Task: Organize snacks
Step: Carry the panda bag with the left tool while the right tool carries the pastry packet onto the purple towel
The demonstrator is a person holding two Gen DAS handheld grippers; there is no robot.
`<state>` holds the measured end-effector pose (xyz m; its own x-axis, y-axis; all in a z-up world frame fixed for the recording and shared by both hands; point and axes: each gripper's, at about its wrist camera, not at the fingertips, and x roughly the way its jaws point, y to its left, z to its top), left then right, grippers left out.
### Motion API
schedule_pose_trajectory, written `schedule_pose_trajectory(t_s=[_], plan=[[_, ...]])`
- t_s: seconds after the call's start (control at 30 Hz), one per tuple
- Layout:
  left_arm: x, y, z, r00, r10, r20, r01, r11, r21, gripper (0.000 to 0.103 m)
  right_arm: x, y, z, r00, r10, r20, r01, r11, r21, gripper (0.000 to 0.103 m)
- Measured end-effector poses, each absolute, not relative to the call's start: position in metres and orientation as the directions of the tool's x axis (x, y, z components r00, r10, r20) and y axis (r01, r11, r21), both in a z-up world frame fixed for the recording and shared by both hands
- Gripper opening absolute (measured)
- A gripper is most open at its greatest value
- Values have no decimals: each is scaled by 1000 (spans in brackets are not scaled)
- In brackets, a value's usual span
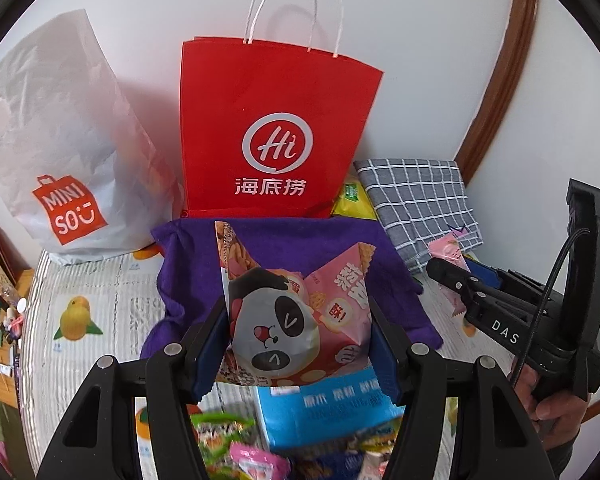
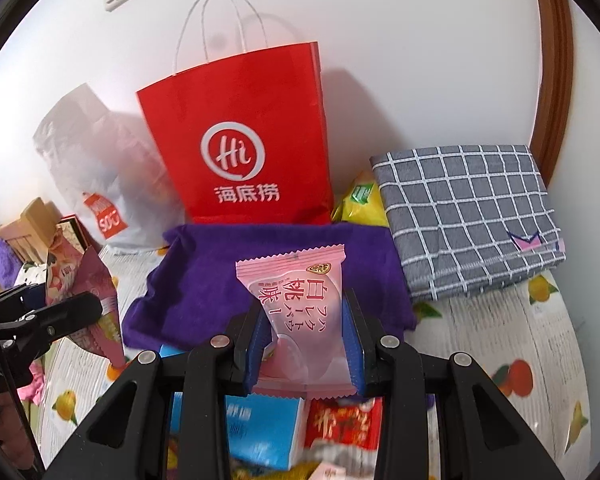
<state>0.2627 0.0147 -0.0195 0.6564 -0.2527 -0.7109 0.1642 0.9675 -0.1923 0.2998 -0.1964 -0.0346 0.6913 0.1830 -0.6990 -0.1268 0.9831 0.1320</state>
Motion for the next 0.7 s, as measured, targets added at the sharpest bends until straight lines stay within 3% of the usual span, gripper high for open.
schedule_pose_trajectory(t_s=[0.7], plan=[[339, 60, -66, 605, -166, -779, 53, 984, -169, 61, 391, -205, -67, 670, 138, -730, -108, 990, 87, 35]])
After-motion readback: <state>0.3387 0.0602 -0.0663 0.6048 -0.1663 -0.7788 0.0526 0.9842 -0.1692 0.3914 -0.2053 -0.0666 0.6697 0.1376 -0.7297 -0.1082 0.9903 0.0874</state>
